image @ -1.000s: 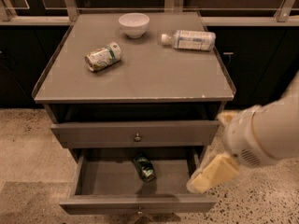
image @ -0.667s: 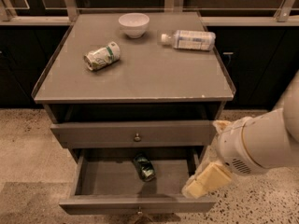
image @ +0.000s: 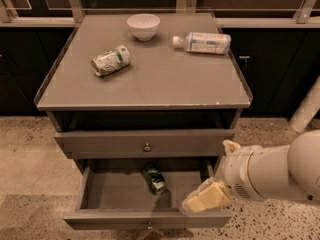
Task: Pick green can from middle drawer and place on counter
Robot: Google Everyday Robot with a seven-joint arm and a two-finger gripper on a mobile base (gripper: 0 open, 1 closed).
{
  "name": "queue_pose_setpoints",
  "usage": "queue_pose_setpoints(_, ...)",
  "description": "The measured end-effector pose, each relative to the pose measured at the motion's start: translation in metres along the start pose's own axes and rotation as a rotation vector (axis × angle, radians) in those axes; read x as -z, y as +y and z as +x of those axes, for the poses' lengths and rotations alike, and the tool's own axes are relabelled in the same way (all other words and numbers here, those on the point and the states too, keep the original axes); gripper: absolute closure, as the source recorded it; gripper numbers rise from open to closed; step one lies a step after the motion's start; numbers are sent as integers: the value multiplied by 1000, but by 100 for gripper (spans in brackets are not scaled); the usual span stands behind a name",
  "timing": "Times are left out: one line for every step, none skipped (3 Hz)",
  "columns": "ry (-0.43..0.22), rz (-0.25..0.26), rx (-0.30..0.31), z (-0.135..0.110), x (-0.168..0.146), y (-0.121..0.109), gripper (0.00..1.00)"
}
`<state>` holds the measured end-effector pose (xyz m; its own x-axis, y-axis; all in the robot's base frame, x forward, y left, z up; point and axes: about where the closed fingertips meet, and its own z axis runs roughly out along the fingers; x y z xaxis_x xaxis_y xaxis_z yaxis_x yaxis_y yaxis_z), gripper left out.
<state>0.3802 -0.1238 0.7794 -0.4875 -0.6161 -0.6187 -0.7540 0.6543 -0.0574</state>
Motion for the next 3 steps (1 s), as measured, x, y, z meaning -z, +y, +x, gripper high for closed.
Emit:
queue_pose_setpoints(-132,-46,-32,-6,-43,-9,0)
queue_pose_setpoints(-145,-80,-49,2,-58,-9,0)
queue_pose_setpoints(-102,-26,-70,9,-54,-7,0)
